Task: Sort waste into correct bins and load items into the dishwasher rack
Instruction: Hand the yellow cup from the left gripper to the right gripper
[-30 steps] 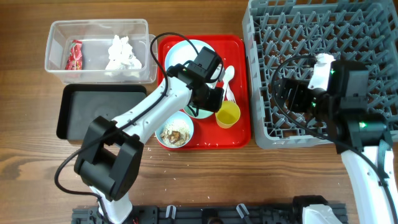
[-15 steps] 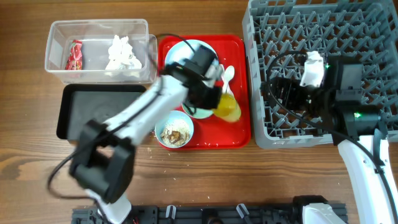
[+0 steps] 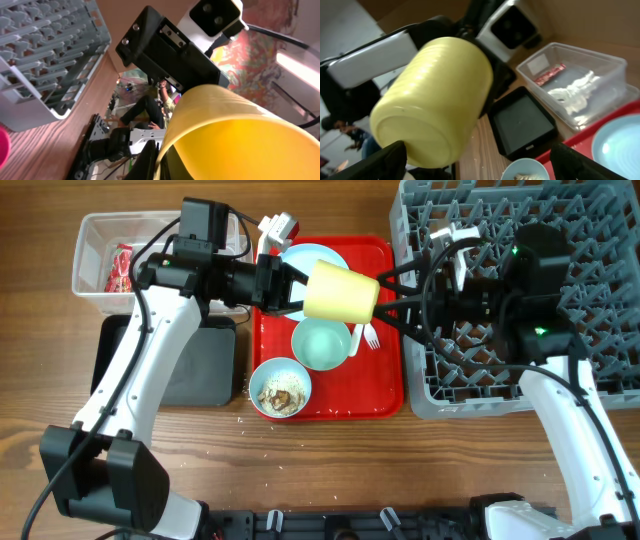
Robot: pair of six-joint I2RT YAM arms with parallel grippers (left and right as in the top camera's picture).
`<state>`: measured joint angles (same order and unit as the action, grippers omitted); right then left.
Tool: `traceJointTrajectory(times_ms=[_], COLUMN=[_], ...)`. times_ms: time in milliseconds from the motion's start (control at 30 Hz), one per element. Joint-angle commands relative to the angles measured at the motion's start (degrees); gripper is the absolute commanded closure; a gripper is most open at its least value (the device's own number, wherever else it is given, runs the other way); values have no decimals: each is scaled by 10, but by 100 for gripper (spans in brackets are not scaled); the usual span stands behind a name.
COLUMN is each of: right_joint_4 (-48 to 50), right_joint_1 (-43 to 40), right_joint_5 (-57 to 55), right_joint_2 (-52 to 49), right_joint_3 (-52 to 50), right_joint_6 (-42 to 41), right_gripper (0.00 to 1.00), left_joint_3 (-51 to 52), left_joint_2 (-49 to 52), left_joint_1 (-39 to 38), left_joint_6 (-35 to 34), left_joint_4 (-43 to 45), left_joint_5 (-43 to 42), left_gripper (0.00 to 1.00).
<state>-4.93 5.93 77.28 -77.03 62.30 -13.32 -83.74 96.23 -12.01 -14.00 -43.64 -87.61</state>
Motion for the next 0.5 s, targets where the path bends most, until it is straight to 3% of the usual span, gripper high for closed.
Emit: traceJointTrajectory(times_ms=[0, 333, 467], right_joint_4=[68, 82, 80], right_joint_1=[23, 0, 49], right_joint_5=[39, 52, -33], right_joint_2=[-4, -4, -6], right_joint_3=[8, 8, 8], right_joint_6=[-64, -83, -76], right_gripper=[10, 10, 10], left_joint_3=[-5, -5, -5], left_joint_2=[0, 0, 0], left_joint_1=[-20, 19, 18], left_joint_6=[17, 16, 16], left_joint_4=[0, 0, 0], left_joint_5=[22, 61, 61], left_gripper=[96, 96, 96])
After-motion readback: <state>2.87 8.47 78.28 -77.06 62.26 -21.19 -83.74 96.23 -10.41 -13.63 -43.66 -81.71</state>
